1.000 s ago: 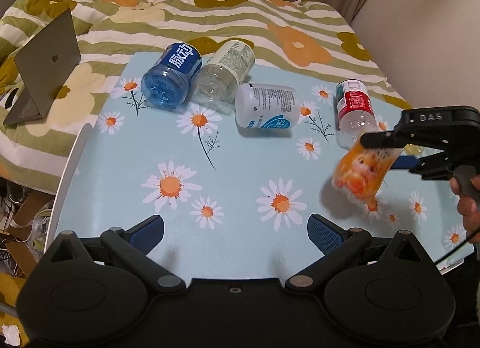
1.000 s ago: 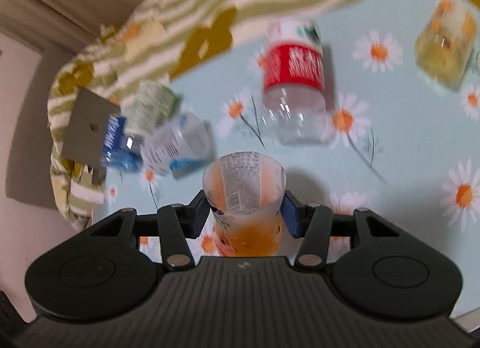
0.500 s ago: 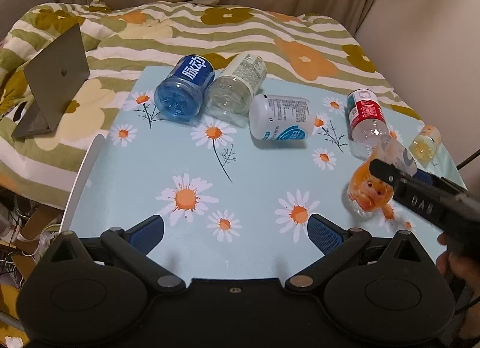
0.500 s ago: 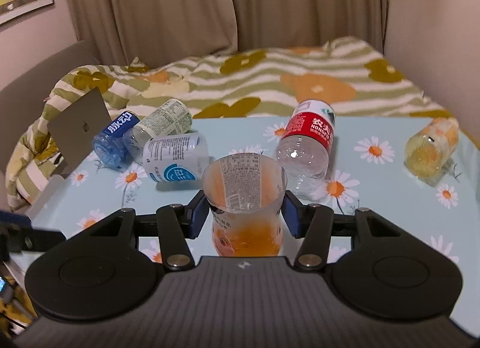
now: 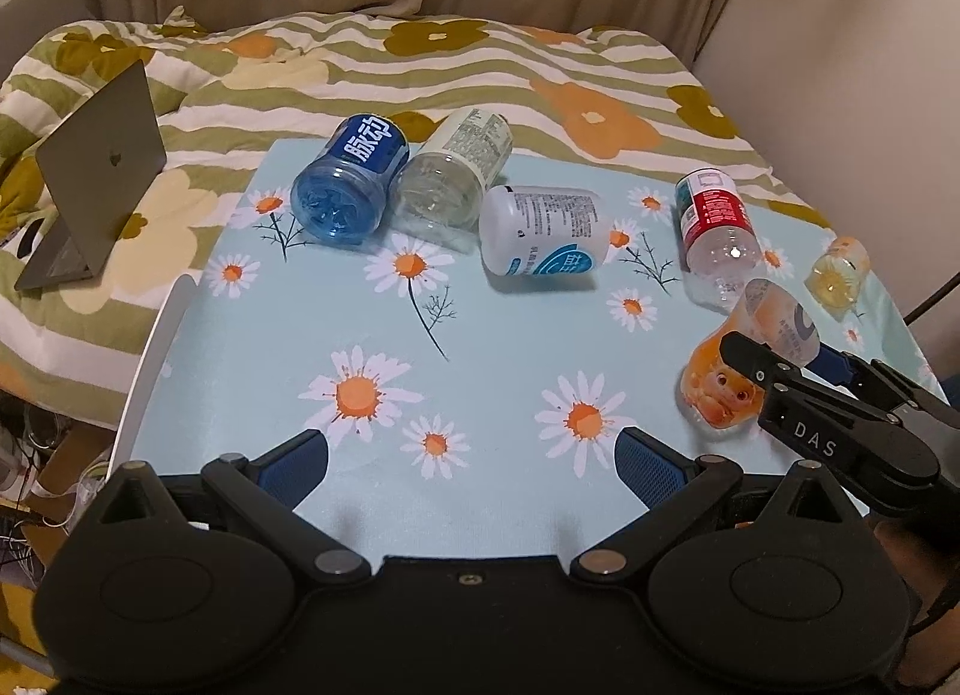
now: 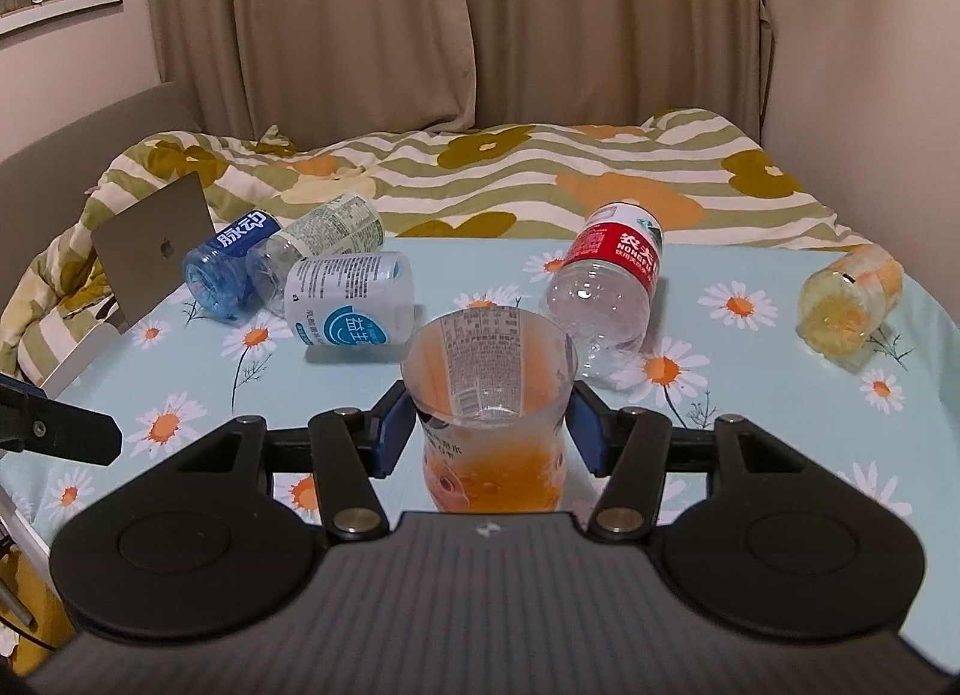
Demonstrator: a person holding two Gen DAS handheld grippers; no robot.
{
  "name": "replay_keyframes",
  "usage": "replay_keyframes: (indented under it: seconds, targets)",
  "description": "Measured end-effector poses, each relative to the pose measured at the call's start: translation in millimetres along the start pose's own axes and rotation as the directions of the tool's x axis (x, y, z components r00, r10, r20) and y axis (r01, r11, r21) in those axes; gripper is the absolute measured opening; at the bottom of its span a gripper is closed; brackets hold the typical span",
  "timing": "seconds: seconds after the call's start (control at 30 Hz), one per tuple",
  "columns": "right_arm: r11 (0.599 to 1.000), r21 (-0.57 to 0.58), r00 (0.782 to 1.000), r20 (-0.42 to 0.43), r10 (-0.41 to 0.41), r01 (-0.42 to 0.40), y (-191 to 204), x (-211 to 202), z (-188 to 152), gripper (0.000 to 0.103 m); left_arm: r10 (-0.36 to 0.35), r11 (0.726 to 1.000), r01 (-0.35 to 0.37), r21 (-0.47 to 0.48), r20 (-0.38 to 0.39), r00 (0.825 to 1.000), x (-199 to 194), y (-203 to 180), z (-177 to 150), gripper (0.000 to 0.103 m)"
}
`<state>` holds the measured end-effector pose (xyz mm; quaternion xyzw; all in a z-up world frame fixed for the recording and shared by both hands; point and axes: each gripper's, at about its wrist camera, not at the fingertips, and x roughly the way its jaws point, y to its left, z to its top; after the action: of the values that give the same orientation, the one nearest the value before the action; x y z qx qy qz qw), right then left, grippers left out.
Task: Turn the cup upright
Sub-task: 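Rotate the cup opening-up with the right gripper and lower it onto the table, then open the right gripper and pull it back from the cup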
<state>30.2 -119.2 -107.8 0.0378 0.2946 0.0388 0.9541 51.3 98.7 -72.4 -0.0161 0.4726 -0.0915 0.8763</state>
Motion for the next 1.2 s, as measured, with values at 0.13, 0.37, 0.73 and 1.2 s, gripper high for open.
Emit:
replay_keyframes:
  seconds: [0.13, 0.37, 0.73, 1.2]
  targets:
    - [1.0, -0.003, 1.0, -0.007, -0.001, 0.001, -0.6, -1.1, -0.7, 0.074, 0.0, 1.0, 0.0, 0.001, -0.002, 1.0, -1.0, -2.5, -1.0, 0.103]
    - [1.0, -0.027, 1.0, 0.005, -0.003, 0.003, -0.2, -7.8, 1.9, 0.103, 0.008, 1.0, -0.008, 0.001, 0.014, 1.0, -8.1, -10.0, -1.7, 0.103]
    - [0.998, 0.027, 0.986, -0.156, 0.058, -0.055, -13.4, -42.1, 38.4, 0.103, 0.024, 0.999, -0.027, 0.021, 0.11, 0.994, -42.7, -33.3, 16.3, 0.103]
    - [0.985, 0.046, 0.955, -0.257, -0.148, 0.165, -60.1, -107.1, 77.9, 0.103, 0.057, 0.986, -0.088, 0.141, 0.212, 0.976, -71.0, -76.0, 17.6, 0.103]
